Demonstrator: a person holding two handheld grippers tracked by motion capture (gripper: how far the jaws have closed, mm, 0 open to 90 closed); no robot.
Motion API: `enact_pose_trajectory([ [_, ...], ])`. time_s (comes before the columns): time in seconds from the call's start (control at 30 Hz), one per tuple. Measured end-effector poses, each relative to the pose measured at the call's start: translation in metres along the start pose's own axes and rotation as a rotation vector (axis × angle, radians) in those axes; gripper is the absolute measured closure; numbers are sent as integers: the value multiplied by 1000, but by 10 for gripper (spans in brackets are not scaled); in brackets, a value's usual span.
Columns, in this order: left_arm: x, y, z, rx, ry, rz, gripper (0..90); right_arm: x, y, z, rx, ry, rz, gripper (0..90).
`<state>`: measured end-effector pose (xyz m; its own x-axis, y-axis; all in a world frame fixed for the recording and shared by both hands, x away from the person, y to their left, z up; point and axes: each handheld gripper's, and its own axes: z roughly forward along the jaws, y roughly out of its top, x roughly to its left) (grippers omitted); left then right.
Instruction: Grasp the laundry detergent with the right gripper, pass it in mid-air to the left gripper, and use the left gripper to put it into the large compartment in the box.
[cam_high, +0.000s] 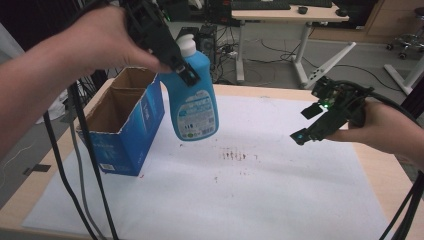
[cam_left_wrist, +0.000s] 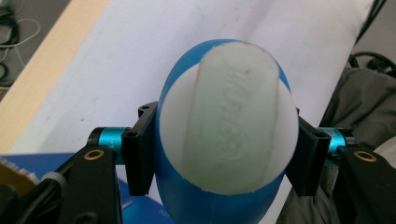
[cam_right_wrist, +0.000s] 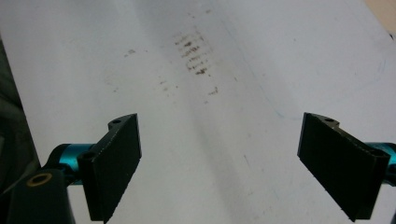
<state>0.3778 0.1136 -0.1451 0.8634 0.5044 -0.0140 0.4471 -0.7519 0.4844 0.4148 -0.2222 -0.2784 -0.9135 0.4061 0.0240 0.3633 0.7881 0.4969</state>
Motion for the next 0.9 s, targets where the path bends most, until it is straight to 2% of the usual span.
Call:
enact_pose_trajectory([
  [0.1, 8, -5, -17, -16, 35, -51, 374, -4, -3, -1, 3, -2, 17, 130],
  [0.17, 14, -9, -30, -27, 70, -81, 374, -7, -6, -3, 4, -2, 28, 130],
  [0.2, 17, -13, -40, -37, 103, -103, 374, -9, -8, -5, 3, 2, 37, 130],
  [0.23, 17, -13, -40, -37, 103, -103, 374, -9, -8, -5, 3, 2, 37, 130],
  [0.3, 22, -19, -51, -41, 141, -125, 374, -13, -12, -6, 12, -10, 46, 130],
  [0.37, 30, -29, -67, -42, 179, -165, 374, -16, -15, -8, 9, -15, 59, 130],
  [0.4, 30, -29, -67, -42, 179, -165, 374, -16, -15, -8, 9, -15, 59, 130],
  [0.53, 39, -45, -82, -43, 227, -217, 374, -21, -21, -11, 2, -18, 77, 130],
  [0.63, 45, -58, -89, -20, 269, -244, 374, -25, -24, -13, 2, -22, 91, 130],
  [0.9, 55, -79, -90, 12, 326, -293, 374, -34, -31, -14, 5, -27, 116, 130],
])
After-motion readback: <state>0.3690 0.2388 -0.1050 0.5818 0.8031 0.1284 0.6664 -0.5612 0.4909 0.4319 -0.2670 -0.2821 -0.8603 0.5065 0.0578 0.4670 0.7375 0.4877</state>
